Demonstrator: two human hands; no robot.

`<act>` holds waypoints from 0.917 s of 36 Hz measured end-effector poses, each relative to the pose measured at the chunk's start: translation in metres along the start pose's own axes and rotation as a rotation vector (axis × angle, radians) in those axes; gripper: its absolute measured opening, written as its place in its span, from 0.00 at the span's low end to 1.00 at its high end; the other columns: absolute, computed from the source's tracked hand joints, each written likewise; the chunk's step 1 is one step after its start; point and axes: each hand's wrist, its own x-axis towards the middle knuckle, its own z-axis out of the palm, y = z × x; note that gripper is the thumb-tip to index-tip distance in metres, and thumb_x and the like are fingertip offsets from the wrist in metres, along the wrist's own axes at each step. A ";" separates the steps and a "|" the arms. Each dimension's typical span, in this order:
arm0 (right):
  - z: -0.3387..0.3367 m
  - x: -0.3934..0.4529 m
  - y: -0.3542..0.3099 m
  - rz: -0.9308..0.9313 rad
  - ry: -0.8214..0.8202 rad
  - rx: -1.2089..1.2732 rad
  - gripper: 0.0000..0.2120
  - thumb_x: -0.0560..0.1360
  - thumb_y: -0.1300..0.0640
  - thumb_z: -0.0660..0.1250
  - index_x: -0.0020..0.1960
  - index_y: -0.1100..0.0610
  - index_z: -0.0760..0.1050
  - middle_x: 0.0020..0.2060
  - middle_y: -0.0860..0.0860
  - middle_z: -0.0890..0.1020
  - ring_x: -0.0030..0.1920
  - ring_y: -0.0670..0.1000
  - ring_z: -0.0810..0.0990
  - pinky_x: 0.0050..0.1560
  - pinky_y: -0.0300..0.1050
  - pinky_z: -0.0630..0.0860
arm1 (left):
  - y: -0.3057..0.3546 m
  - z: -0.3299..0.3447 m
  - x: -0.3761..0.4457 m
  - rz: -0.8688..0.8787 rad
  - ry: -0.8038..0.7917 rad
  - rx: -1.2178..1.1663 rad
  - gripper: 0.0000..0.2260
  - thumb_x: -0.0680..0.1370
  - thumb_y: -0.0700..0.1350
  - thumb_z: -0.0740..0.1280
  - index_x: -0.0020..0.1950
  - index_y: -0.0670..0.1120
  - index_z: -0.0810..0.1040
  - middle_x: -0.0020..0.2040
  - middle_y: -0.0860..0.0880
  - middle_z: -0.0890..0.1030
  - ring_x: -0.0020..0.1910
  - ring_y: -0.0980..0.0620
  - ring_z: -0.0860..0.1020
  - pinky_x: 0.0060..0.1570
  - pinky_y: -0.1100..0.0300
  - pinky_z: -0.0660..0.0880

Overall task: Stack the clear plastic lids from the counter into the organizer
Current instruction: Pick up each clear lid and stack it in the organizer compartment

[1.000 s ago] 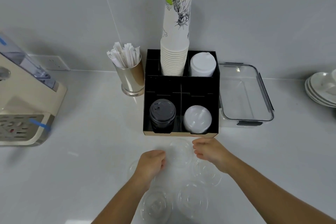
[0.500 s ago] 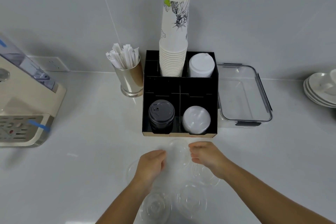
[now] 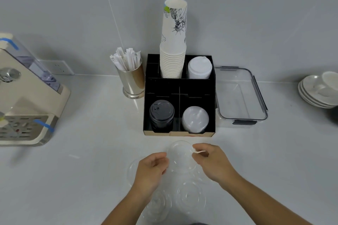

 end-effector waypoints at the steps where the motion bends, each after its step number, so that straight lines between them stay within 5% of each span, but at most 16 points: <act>1: -0.001 -0.003 0.000 -0.038 0.016 -0.037 0.15 0.76 0.55 0.69 0.62 0.50 0.78 0.56 0.45 0.79 0.51 0.43 0.79 0.36 0.30 0.72 | 0.001 0.000 -0.002 0.017 0.000 -0.006 0.07 0.76 0.39 0.71 0.52 0.48 0.84 0.45 0.44 0.86 0.41 0.49 0.81 0.56 0.54 0.81; 9: -0.003 -0.025 -0.001 -0.241 0.050 -0.220 0.22 0.75 0.55 0.71 0.68 0.50 0.75 0.60 0.43 0.76 0.53 0.44 0.80 0.56 0.35 0.77 | 0.012 0.001 -0.014 0.096 -0.004 -0.118 0.06 0.75 0.35 0.73 0.50 0.43 0.83 0.35 0.45 0.85 0.35 0.49 0.80 0.43 0.60 0.80; 18: -0.021 -0.031 -0.016 -0.389 0.101 -0.371 0.29 0.73 0.44 0.70 0.72 0.48 0.70 0.63 0.38 0.70 0.58 0.42 0.74 0.62 0.36 0.71 | 0.033 0.013 -0.017 0.142 -0.083 -0.152 0.08 0.74 0.34 0.73 0.52 0.41 0.82 0.34 0.43 0.84 0.33 0.48 0.80 0.47 0.53 0.83; 23: -0.029 -0.024 -0.023 -0.379 0.054 -0.531 0.43 0.71 0.34 0.67 0.79 0.48 0.55 0.79 0.40 0.53 0.76 0.41 0.59 0.73 0.36 0.59 | 0.046 0.022 -0.011 0.175 -0.095 -0.176 0.08 0.74 0.34 0.73 0.52 0.41 0.82 0.34 0.44 0.85 0.34 0.48 0.82 0.45 0.55 0.82; 27: -0.036 -0.018 -0.032 -0.365 0.021 -0.603 0.45 0.72 0.35 0.67 0.80 0.49 0.50 0.80 0.41 0.46 0.78 0.44 0.55 0.73 0.39 0.58 | 0.057 0.029 -0.005 0.209 -0.108 -0.169 0.07 0.75 0.34 0.72 0.51 0.42 0.82 0.34 0.45 0.85 0.35 0.48 0.82 0.46 0.54 0.82; 33: -0.039 -0.001 -0.037 -0.395 0.058 -0.675 0.43 0.73 0.36 0.67 0.79 0.52 0.53 0.80 0.45 0.51 0.77 0.47 0.58 0.72 0.41 0.62 | 0.068 0.039 0.001 0.210 -0.061 -0.135 0.07 0.75 0.37 0.73 0.52 0.42 0.84 0.41 0.44 0.85 0.34 0.51 0.84 0.49 0.52 0.84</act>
